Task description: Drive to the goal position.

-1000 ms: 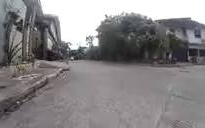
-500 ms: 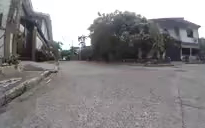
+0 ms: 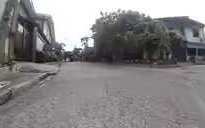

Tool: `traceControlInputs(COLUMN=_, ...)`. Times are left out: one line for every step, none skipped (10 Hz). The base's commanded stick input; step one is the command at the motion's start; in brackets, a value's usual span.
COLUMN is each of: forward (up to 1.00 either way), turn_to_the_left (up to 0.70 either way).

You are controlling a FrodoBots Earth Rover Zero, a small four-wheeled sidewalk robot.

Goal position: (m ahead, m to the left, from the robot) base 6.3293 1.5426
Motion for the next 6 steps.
traceControlInputs(forward=1.0, turn_to_the_left=0.03)
traceControlInputs(forward=1.0, turn_to_the_left=0.03)
traceControlInputs(forward=1.0, turn_to_the_left=0.03)
traceControlInputs(forward=1.0, turn_to_the_left=0.03)
traceControlInputs(forward=1.0, turn_to_the_left=0.03)
traceControlInputs(forward=1.0, turn_to_the_left=0.04)
